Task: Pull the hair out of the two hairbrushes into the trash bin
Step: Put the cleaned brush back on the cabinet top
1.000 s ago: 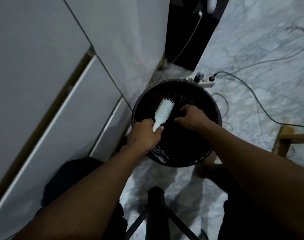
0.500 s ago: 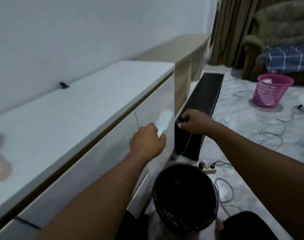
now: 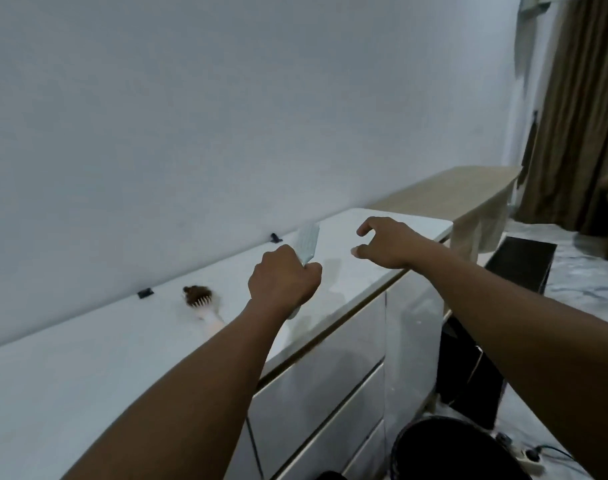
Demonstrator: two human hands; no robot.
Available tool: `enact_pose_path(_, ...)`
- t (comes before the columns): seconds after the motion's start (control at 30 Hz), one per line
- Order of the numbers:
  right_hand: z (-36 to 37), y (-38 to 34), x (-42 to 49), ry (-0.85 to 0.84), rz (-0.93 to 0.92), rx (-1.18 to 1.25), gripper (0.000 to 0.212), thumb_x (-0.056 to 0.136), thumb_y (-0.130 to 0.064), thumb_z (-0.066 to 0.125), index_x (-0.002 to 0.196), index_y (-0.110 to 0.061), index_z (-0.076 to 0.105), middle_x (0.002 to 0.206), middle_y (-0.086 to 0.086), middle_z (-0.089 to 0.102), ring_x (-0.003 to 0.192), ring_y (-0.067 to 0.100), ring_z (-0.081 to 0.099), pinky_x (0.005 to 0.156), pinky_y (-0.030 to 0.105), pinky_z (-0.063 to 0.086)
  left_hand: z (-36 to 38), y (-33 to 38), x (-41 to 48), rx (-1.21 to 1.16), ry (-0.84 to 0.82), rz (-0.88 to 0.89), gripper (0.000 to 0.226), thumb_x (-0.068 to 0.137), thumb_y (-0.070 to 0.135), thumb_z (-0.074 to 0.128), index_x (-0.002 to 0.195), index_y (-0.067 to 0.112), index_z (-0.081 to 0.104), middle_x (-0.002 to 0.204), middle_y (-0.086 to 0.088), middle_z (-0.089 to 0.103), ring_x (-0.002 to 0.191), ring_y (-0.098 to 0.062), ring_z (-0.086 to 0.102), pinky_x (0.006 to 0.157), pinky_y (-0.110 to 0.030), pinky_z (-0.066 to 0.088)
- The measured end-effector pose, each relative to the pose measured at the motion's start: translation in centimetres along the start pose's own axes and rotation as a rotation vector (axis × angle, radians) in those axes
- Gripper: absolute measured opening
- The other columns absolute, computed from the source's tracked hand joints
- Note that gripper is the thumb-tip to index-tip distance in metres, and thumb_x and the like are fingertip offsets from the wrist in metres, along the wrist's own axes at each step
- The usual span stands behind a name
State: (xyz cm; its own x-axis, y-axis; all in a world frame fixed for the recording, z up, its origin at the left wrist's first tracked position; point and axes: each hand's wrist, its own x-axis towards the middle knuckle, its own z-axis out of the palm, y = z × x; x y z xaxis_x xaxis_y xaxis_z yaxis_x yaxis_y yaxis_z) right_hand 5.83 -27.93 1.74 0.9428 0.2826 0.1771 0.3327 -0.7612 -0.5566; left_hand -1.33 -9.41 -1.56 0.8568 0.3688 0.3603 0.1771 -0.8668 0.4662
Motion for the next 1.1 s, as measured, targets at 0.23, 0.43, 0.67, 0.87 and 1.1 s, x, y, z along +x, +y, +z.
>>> enact_pose_path(0.23,5.9,-5.5,4.0,-0.144,-0.088,-0.018,0.050,0.088,-0.041,0.067,0.132,-0.023,0.053,0.140,0.003,0.052,0.111,0.021,0.054,0.088,0.032,0.040,0.6,-5.6,2.1,-0.052,-0.050,-0.159,0.028,0.087,0.028,0.059,0.069,0.016,0.040,0.071,0.001,0.048,0.063,-0.020,0.050,0.056,-0.028,0.036)
enact_pose_path(0.43,9.4,-6.3,7.0,-0.218,-0.098,-0.059,0.050,0.089,-0.038,0.067,0.133,-0.021,0.053,0.144,0.003,0.049,0.124,0.022,0.051,0.090,0.029,0.038,1.9,-7.3,4.0,0.022,-0.151,-0.171,0.014,0.086,0.022,0.058,0.082,0.011,0.050,0.086,-0.006,0.055,0.076,-0.026,0.056,0.062,-0.029,0.043)
enact_pose_path(0.67,12.1,-6.1,9.1,-0.258,-0.098,-0.102,0.048,0.090,-0.038,0.066,0.132,-0.019,0.054,0.143,0.005,0.051,0.126,0.024,0.051,0.092,0.029,0.038,2.2,-8.6,4.6,0.152,-0.147,-0.141,0.014,0.091,0.024,0.057,0.091,0.013,0.048,0.101,-0.010,0.061,0.099,-0.031,0.065,0.069,-0.030,0.042)
enact_pose_path(0.87,13.0,-6.3,8.8,-0.279,-0.099,-0.110,0.047,0.089,-0.039,0.068,0.129,-0.019,0.057,0.142,0.005,0.051,0.121,0.023,0.053,0.092,0.030,0.040,1.8,-9.0,4.5,0.218,-0.096,-0.103,0.026,0.093,0.034,0.059,0.104,0.011,0.061,0.106,-0.010,0.066,0.099,-0.030,0.066,0.067,-0.030,0.040)
enact_pose_path(1.1,10.5,-8.2,7.5,-0.227,-0.122,-0.068,0.045,0.089,-0.037,0.069,0.127,-0.017,0.058,0.138,0.006,0.053,0.122,0.024,0.053,0.093,0.032,0.042,-2.0,-10.2,3.3,0.257,0.014,-0.175,0.026,0.096,0.038,0.053,0.100,0.013,0.059,0.109,-0.009,0.067,0.102,-0.032,0.065,0.069,-0.030,0.039)
